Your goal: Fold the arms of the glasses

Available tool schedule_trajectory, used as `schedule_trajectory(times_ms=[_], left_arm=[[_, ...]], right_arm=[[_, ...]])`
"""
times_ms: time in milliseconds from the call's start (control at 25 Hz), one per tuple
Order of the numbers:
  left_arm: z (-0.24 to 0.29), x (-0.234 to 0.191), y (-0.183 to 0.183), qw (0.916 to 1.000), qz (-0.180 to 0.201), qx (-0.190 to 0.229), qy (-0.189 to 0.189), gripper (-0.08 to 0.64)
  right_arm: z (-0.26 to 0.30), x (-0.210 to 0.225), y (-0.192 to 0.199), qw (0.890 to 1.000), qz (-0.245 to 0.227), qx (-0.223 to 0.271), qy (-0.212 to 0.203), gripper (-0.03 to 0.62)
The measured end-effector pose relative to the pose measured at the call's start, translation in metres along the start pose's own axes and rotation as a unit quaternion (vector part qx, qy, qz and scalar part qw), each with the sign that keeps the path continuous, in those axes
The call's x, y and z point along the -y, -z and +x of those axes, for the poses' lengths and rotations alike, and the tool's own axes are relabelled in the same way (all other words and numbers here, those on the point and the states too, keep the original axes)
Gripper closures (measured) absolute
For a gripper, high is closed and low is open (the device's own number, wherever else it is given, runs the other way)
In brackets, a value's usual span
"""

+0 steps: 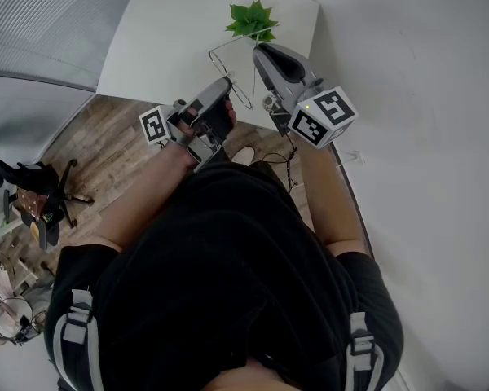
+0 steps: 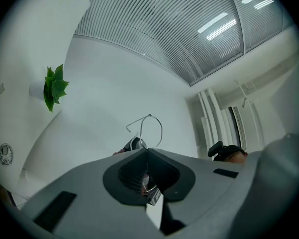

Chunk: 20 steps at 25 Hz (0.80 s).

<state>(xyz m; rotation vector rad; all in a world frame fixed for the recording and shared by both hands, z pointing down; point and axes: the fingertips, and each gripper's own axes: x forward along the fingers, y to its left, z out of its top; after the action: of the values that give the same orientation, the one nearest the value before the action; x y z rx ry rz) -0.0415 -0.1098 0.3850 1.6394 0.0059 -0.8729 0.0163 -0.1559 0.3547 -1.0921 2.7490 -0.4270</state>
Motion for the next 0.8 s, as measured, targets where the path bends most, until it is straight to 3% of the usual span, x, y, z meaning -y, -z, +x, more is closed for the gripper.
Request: schedule_trajectory(times_ms=[480, 800], left_arm=[[0.0, 0.001, 0.0, 0.9999, -0.008, -0.013, 0.002, 0.546], [-0.001, -0.001, 0.0, 0.9998, -0.009, -0.018, 0.004, 0.546]], right_arm=[[0.018, -0.018, 0.003, 0.999, 0.021, -0.015, -0.045, 0.561], [0.026, -0.032, 0.01, 0.994, 0.03, -0.036, -0.097, 0.566]])
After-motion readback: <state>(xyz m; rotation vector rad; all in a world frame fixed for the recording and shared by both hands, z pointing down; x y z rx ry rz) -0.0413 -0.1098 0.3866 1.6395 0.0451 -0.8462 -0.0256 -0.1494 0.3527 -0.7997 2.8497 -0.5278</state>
